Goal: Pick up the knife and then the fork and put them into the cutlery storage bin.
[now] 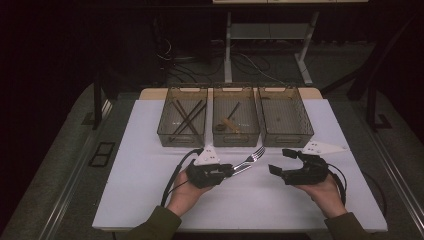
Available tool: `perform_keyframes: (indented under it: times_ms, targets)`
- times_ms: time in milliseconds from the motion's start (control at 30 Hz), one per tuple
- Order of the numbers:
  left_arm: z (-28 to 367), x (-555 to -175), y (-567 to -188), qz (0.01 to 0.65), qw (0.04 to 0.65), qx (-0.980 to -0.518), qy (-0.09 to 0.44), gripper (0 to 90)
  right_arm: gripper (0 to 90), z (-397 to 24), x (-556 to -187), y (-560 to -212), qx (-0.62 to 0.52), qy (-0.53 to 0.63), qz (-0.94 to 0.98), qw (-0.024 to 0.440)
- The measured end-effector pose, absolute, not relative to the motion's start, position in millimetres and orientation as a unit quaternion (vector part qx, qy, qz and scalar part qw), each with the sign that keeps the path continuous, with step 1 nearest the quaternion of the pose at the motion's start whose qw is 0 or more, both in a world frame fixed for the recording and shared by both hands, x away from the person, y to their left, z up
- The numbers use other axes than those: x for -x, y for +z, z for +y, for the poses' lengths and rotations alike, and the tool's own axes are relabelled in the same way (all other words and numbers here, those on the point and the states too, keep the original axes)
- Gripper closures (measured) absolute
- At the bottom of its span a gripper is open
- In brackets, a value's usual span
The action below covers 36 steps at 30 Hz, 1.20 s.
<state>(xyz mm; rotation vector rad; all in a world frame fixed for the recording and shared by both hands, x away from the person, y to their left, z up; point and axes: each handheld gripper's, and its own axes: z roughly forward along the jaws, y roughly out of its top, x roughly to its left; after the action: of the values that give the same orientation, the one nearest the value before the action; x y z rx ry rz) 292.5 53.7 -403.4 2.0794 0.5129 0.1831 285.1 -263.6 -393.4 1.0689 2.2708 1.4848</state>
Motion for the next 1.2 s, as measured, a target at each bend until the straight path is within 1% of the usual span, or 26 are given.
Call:
perform_keyframes:
  times_ms: [67,167,333,567,867,967,1200]
  targets:
    - [50,-294,-404,0.213,0.478,-0.849,0.077,77.2,18.2,-261,-290,-393,-0.368,0.509,0.771,0.110]
    - [45,-294,-404,0.212,0.474,-0.851,0.082,77.2,22.2,-256,-295,-393,-0.369,0.514,0.767,0.106]
    - [37,-293,-404,0.220,0.485,-0.842,0.083,77.2,24.2,-250,-301,-393,-0.371,0.520,0.763,0.101]
    - [30,-290,-406,0.208,0.474,-0.850,0.098,77.1,33.5,-247,-308,-397,-0.380,0.527,0.755,0.089]
    - [28,-288,-406,0.209,0.477,-0.847,0.107,77.2,44.4,-242,-312,-402,-0.381,0.531,0.754,0.065]
    - [29,-288,-406,0.211,0.478,-0.846,0.109,77.1,49.6,-242,-315,-404,-0.386,0.532,0.751,0.063]
    - [31,-288,-406,0.211,0.476,-0.846,0.110,77.1,69.0,-242,-316,-404,-0.390,0.543,0.741,0.064]
